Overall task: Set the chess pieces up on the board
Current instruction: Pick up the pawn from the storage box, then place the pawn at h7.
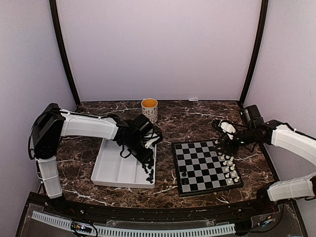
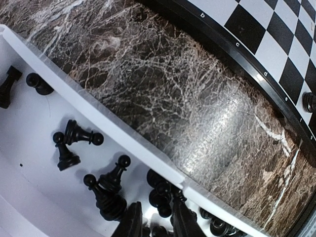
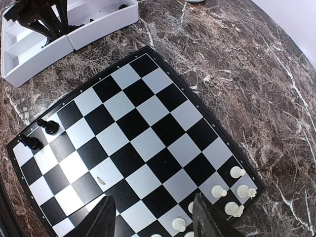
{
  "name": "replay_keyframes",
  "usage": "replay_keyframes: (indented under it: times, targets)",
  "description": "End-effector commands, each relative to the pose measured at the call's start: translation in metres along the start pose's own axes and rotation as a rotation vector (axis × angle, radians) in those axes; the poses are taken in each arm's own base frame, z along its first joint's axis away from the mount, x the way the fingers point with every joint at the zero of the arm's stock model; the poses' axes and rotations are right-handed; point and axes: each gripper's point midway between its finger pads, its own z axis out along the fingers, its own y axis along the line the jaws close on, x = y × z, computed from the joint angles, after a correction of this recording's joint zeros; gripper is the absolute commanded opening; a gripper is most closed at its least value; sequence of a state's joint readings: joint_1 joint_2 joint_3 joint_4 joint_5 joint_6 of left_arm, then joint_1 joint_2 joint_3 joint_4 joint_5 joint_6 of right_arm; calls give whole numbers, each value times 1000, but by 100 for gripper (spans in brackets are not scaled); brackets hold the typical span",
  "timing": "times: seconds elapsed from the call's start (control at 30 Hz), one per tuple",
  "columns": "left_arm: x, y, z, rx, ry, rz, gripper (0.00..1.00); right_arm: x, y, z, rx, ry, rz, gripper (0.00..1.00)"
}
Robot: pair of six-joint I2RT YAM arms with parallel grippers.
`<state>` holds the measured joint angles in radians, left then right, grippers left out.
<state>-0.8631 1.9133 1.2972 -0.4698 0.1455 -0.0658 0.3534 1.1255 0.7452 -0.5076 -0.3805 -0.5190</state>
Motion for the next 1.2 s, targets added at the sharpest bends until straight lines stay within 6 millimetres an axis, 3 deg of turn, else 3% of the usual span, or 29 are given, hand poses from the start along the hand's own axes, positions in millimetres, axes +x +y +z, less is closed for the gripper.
replay_keyframes:
  times: [0.0, 0.4, 0.6, 0.73, 0.87, 1.03, 1.17]
  targets:
    - [-5, -6, -1, 26, 6, -8, 22, -2, -4, 0, 15, -18, -5, 55]
    - [0, -9, 0, 42, 34, -12, 6, -1, -3, 1, 15, -18, -6, 55]
    - [-8, 1, -21, -35, 19, 9, 3, -1, -3, 0, 16, -17, -8, 55]
    - [-25, 3, -44, -74, -19, 32, 3, -2, -4, 0, 18, -20, -8, 55]
    - [-51, -9, -58, -41, -90, 58, 3, -1, -5, 1, 24, -17, -9, 55]
    - [-97, -47, -64, 26, -196, 146, 3, -1, -8, 1, 37, -16, -9, 55]
    - [-124, -74, -52, 74, -214, 239, 3, -1, -10, 0, 53, -14, -7, 55]
